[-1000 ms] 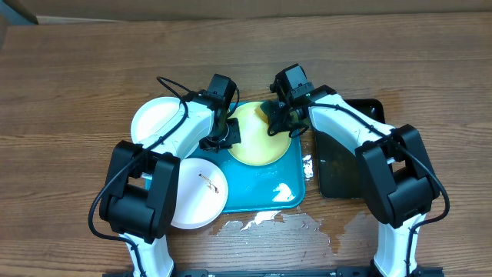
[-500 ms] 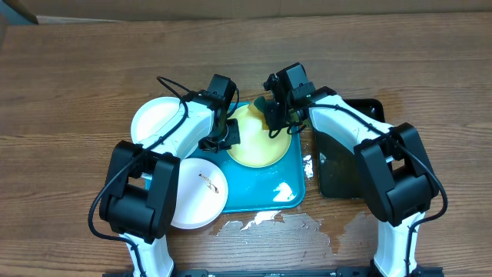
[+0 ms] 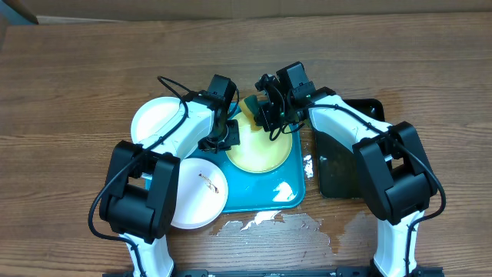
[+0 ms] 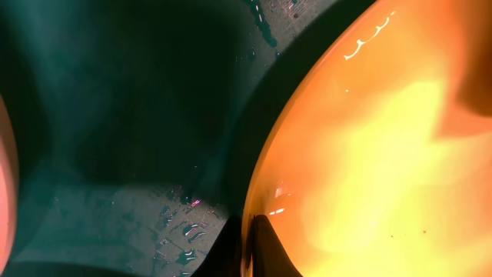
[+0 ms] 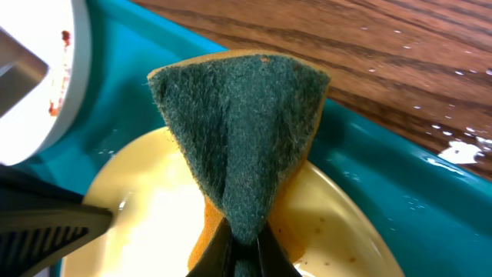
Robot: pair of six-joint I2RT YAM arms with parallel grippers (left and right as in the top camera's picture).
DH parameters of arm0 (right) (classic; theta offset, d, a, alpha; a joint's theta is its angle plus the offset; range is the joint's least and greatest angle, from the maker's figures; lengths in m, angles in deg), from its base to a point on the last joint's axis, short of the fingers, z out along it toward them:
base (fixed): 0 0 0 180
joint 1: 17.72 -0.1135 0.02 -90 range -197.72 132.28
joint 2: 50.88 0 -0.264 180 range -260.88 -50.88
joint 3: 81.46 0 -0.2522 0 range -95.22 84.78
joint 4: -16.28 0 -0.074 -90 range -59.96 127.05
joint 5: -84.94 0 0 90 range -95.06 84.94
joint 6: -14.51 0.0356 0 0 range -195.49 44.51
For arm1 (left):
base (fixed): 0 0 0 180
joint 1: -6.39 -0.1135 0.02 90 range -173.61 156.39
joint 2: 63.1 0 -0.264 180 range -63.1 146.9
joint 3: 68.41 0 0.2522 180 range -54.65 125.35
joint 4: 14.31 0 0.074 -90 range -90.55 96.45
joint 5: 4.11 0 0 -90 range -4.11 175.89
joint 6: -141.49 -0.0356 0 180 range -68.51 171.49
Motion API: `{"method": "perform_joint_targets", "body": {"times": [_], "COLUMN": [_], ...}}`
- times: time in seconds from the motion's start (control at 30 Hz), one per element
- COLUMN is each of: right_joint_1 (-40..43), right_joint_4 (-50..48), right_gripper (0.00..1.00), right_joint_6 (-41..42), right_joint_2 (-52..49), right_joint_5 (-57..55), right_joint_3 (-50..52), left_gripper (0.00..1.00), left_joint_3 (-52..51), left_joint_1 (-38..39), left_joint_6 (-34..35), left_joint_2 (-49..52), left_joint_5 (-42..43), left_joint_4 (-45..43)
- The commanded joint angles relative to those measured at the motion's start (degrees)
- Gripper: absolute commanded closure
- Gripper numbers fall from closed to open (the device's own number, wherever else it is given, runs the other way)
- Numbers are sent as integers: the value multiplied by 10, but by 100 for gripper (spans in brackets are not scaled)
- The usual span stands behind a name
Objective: Clean dirty plates on tray and stack at the side
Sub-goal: 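Scrub the yellow plate with the sponge while the left gripper holds it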
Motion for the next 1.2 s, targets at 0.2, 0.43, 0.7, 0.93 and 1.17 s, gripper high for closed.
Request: {"method": "perform_joint_targets", "body": {"times": [0.2,0.43,0.7,0.93,1.17], "right_joint_1": [3,3,2,1,-1], "right_joint_4": [-6,-19,-48,-33,-30], "right_gripper": [96,96,96,96,96], "right_joint_6": [-8,-4,35,36,40], "right_joint_2": [-1,-1,-1,-2,-18], "right_joint_5": [32,-8,76,47,-20], "right_joint_3": [-16,-16,-16,-5,-2], "left_gripper": [96,96,96,96,96], "left_joint_3": [-12,-12,-12,-12,-12], "left_joint_1": [2,2,2,2,2], "left_joint_6": [-21,-19,-19,-19,-19], "left_joint_2": [14,14,14,14,14], "left_joint_5": [-21,-21,-21,-21,-21], "left_joint_4": [8,8,8,8,8]}}
